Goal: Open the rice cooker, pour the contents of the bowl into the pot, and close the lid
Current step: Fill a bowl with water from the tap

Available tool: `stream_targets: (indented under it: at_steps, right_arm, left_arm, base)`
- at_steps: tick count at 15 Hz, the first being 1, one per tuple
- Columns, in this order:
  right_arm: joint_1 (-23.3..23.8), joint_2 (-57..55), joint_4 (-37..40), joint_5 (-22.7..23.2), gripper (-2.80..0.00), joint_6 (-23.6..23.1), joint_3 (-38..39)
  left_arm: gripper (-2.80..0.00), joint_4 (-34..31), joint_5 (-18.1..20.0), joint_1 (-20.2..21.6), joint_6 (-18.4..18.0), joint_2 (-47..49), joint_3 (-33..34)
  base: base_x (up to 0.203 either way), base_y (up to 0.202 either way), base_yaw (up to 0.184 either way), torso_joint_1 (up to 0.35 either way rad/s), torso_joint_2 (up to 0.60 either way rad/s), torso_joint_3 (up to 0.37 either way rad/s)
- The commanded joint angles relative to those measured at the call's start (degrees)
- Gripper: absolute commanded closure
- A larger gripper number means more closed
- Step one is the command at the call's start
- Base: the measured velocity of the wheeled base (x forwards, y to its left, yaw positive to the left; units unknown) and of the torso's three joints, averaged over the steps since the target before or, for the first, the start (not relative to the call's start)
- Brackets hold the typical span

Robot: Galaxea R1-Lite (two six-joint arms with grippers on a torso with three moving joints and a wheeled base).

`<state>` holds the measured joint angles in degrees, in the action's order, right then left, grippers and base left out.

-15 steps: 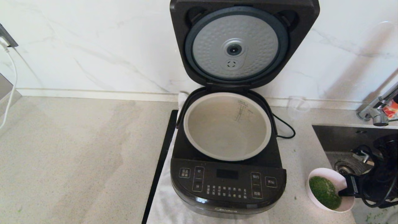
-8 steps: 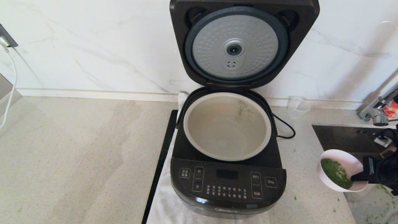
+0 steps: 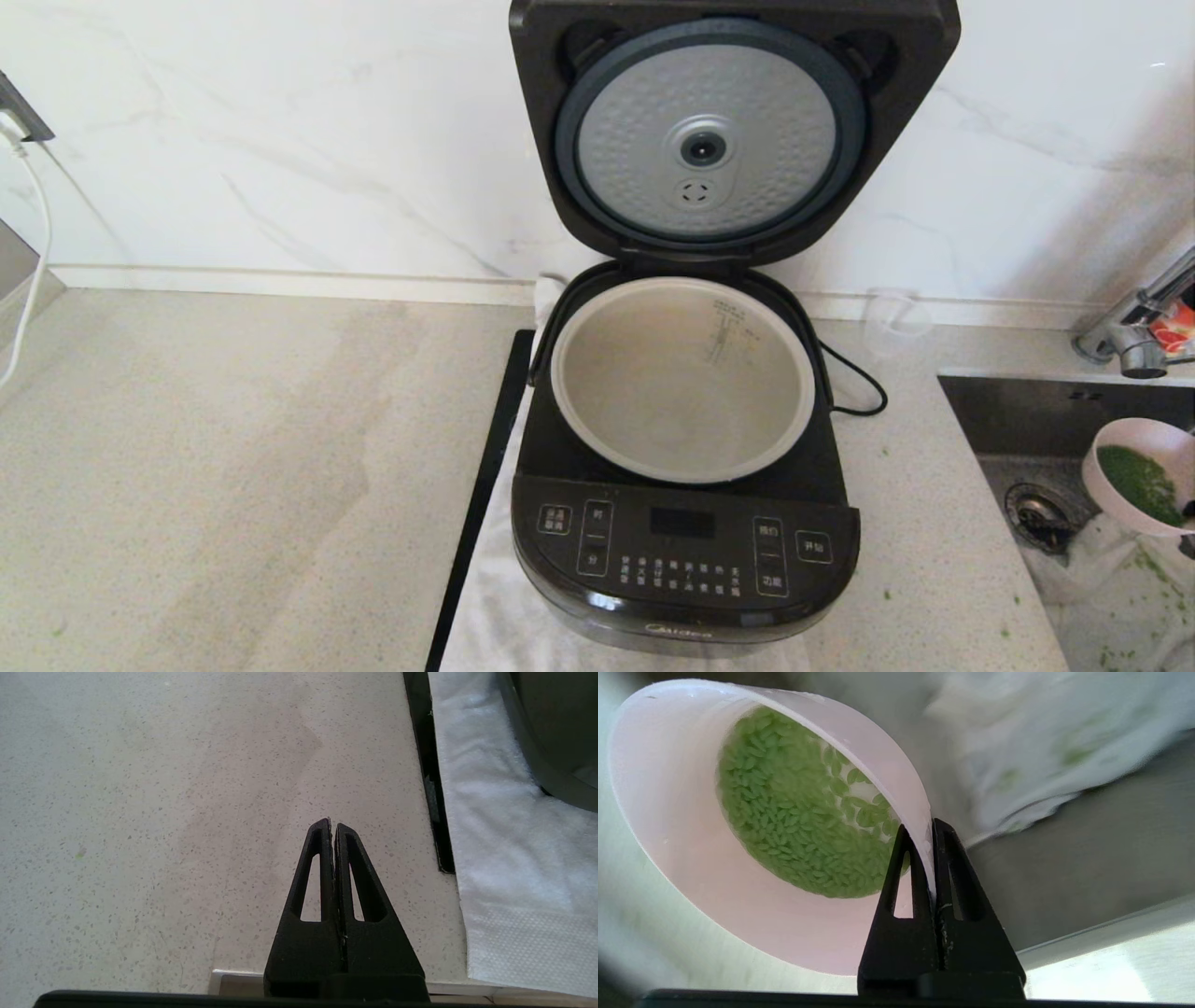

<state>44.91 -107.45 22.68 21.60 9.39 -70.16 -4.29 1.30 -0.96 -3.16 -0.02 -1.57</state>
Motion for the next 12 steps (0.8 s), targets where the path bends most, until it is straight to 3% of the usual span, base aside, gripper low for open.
stream_targets:
  at_steps: [1, 6, 9, 12]
  right_arm:
    - [6.2, -6.8, 0.0, 0.4, 0.0, 0.0, -4.6]
    - [13.6, -14.3, 5.0, 4.5, 0.0, 0.1, -15.8]
    - [15.2, -18.7, 10.3, 6.9, 0.0, 0.8, -23.9]
    - [15.4, -23.6, 14.0, 7.6, 0.0, 5.3, -32.5]
  left_arm:
    - [0.0, 0.0, 0.0, 0.0, 0.0, -0.1, 0.0]
    - [0.0, 0.0, 0.0, 0.0, 0.0, 0.0, 0.0]
    - [0.0, 0.0, 0.0, 0.0, 0.0, -0.1, 0.0]
    - [0.0, 0.0, 0.0, 0.0, 0.0, 0.0, 0.0]
  base:
    - [0.0, 0.0, 0.0, 0.0, 0.0, 0.0]
    - [0.0, 0.0, 0.0, 0.0, 0.0, 0.0]
    - [0.0, 0.0, 0.0, 0.0, 0.0, 0.0]
    - [0.0, 0.0, 0.0, 0.0, 0.0, 0.0]
